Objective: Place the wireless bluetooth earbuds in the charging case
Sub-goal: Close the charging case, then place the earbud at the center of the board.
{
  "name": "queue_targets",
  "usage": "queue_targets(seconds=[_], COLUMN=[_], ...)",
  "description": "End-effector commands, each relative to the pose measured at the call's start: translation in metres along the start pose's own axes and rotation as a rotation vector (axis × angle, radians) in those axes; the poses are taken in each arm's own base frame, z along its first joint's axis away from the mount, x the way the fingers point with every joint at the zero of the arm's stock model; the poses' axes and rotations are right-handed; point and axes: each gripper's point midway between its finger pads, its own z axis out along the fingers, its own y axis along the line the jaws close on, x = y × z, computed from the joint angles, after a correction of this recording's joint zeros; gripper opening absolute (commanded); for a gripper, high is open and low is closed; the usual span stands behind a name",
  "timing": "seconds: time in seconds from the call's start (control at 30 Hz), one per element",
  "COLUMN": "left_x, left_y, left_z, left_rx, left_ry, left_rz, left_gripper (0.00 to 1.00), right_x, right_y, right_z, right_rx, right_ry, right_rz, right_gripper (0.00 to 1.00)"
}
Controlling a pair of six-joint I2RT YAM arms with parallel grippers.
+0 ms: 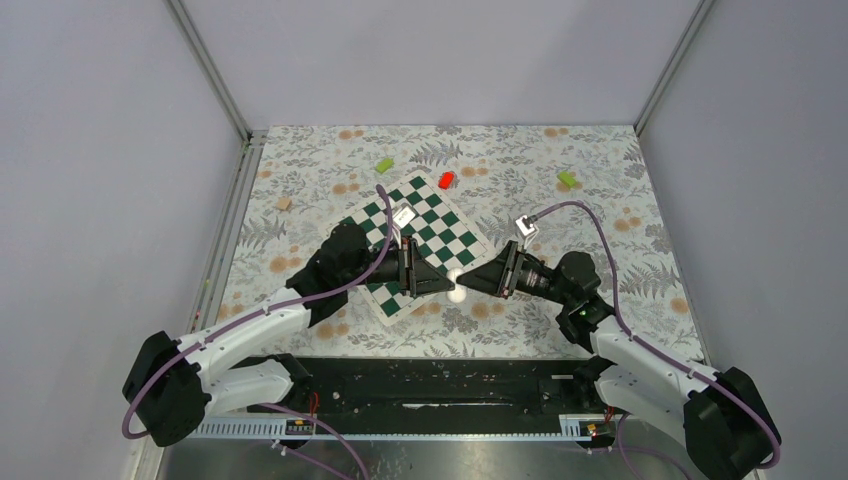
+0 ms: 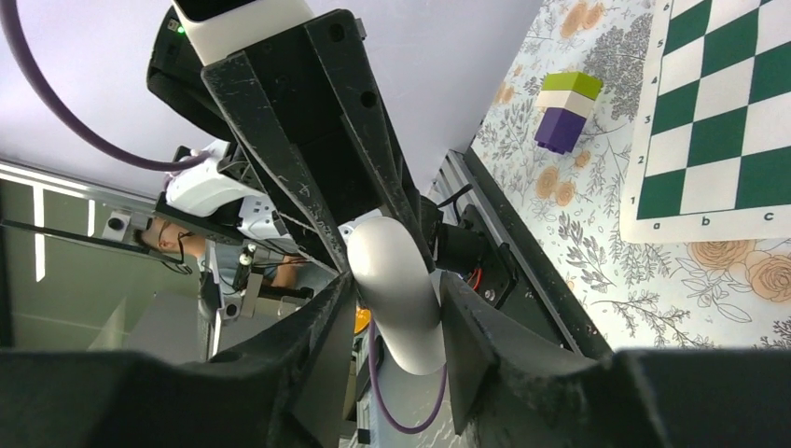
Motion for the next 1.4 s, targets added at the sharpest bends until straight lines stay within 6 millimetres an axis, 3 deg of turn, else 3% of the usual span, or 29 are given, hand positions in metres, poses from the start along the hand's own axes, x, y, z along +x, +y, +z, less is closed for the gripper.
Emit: queue_targets(seconds=[0.0,0.23,0.27,0.37,0.4,0.57,0.9,1.1,1.2,1.37], left_x=[-0.023,-0.022,-0.022,-0.02,-0.02,-0.023,-0.039,-0.054,-0.06,-0.065], left_y=[-0.008,-0.013,-0.014,-0.018,-0.017,-0.01,-0.013,-0.021,-0.015,-0.004], left_z=[0.001,0.003,0.004,0.006,0.007,0.007,-0.007,-0.021,-0.029,-0.043], left_rx=[0.013,0.045,0.055,0.083,0.081,0.035,0.005,-0.006,-0.045,-0.116], left_ry=[-0.072,-0.057,-0.052,-0.034,-0.03,-0.04,-0.128,-0.211,-0.263,-0.356], left_rz=[0.05,0.048,0.049,0.038,0.031,0.02,0.06,0.106,0.121,0.13], left_gripper=[0.0,0.02,0.1,0.55,0.65,0.98,0.99,0.99,0.99,0.99], right_x=[-0.002,-0.003,-0.003,-0.002,-0.003,-0.003,-0.005,-0.008,-0.017,-0.053], right_y=[0.03,0.027,0.025,0.021,0.021,0.017,0.002,-0.023,-0.045,-0.081], right_z=[0.002,0.003,0.003,0.003,0.003,0.003,0.002,0.0,-0.007,-0.023], right_rx=[-0.083,-0.062,-0.055,-0.044,-0.041,-0.014,0.068,0.205,0.366,0.615], right_ry=[0.032,0.026,0.026,0.027,0.024,0.022,0.009,0.0,-0.023,-0.091], right_rz=[-0.08,-0.077,-0.072,-0.064,-0.062,-0.068,-0.06,-0.059,-0.086,-0.079], right_gripper=[0.42,0.16,0.14,0.12,0.11,0.1,0.05,0.04,0.03,0.02])
